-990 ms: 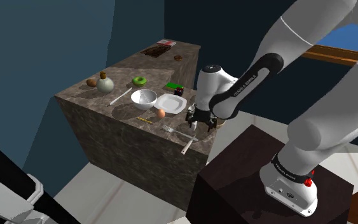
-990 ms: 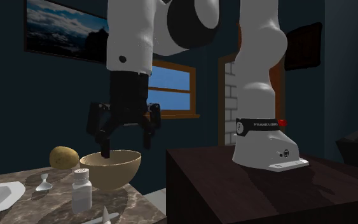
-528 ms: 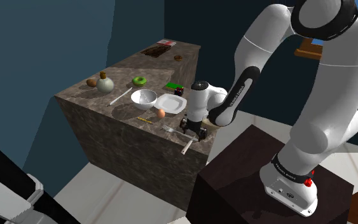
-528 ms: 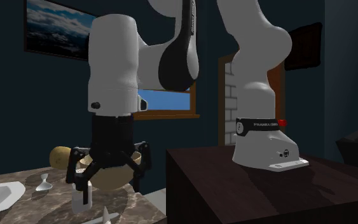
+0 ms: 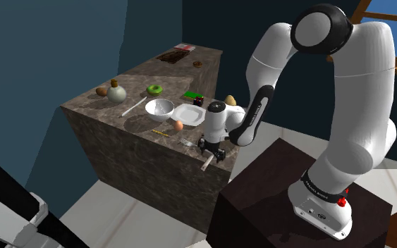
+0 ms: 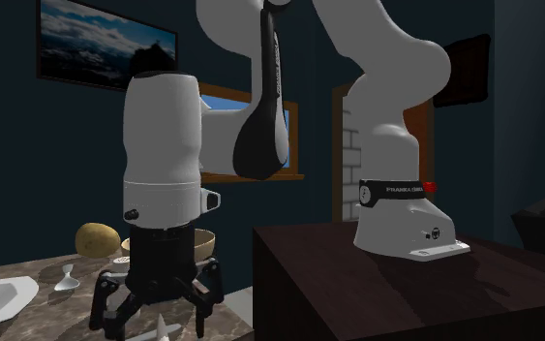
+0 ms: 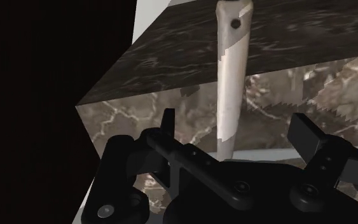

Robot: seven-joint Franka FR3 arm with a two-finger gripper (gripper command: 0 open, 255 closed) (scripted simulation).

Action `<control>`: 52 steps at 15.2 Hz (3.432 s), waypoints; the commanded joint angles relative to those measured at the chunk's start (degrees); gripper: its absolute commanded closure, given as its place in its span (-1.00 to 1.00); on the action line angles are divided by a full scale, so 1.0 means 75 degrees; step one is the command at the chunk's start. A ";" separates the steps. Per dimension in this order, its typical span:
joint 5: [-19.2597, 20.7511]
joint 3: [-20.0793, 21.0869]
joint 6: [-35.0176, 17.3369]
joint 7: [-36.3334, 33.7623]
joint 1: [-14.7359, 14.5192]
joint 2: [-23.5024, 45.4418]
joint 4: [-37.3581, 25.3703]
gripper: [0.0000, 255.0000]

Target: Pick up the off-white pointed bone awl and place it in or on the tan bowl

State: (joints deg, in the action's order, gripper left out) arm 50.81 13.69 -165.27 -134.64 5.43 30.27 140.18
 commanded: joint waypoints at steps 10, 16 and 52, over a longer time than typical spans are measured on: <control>0.0187 -0.0187 -0.0109 -0.0159 -0.0141 0.0194 -0.0107 1.00; 0.0199 -0.0197 -0.0117 -0.0168 -0.0148 0.0200 -0.0107 1.00; -0.5774 0.3287 0.2384 0.4547 0.2286 -0.4159 0.1078 1.00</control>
State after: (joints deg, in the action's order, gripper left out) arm 8.90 38.16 -148.17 -101.54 22.65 -0.01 148.37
